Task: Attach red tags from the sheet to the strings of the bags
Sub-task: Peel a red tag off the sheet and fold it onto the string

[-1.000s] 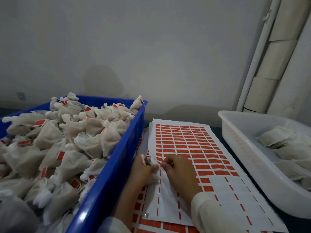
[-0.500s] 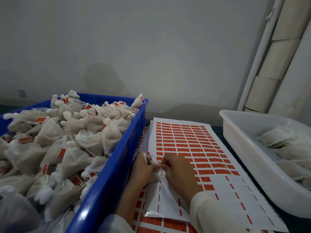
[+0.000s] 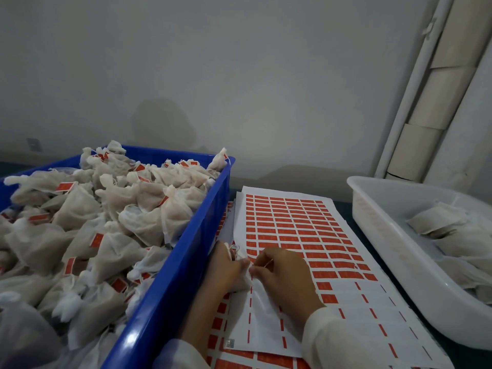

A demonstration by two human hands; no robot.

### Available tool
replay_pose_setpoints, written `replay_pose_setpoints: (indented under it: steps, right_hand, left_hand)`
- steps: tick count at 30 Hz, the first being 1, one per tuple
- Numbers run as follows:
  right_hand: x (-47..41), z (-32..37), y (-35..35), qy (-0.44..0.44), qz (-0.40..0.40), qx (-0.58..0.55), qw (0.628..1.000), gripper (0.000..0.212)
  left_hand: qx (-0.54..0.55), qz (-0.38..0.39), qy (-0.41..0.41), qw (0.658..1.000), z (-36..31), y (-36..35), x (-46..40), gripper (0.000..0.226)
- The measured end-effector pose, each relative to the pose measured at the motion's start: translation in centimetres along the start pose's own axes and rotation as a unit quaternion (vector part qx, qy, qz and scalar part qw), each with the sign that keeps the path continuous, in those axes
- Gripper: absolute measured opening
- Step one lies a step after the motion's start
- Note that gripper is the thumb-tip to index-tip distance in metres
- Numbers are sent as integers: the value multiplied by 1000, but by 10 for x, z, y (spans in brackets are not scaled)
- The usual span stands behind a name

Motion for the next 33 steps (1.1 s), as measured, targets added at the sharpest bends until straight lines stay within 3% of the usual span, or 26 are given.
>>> replay_pose_setpoints:
  steps: [4, 9, 13, 18, 22, 25, 29, 33]
  right_hand:
    - [-5, 4, -1, 22, -10, 71, 997, 15]
    - [-6, -3, -6, -10, -31, -29, 999, 10]
    - [-7, -7, -8, -29, -31, -56, 998, 11]
    - [-1, -5, -6, -24, -16, -84, 996, 10]
    - [-4, -6, -7, -26, -19, -59, 998, 10]
    - [-5, -7, -7, -31, -34, -60, 997, 14]
    - [-5, -9, -6, -49, -27, -65, 996, 12]
    - [-4, -14, -5, -78, -66, -186, 977, 13]
  left_hand:
    - [17, -15, -11, 1000, 1, 1, 1, 46]
    - [12, -3, -8, 1000, -3, -2, 3, 50]
    - [32, -6, 69, 997, -14, -3, 6, 49]
    - [28, 5, -6, 1000, -8, 1, 9, 51]
    - [18, -6, -11, 1000, -8, 1, 11, 53]
    - [16, 16, 44, 999, -14, -2, 8, 50]
    - [-24, -28, 92, 995, -11, -5, 8, 56]
    - [-20, -23, 60, 998, -7, -4, 3, 47]
Point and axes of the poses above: each hand's wrist, its own x-axis away from the middle knuckle, its own y-axis out of the back of the hand, z = x × y, the point moved 1 cm from there along -x, towards the middle knuckle, and after that the axes turned 14 degrees about z, right-handed, at the moved point
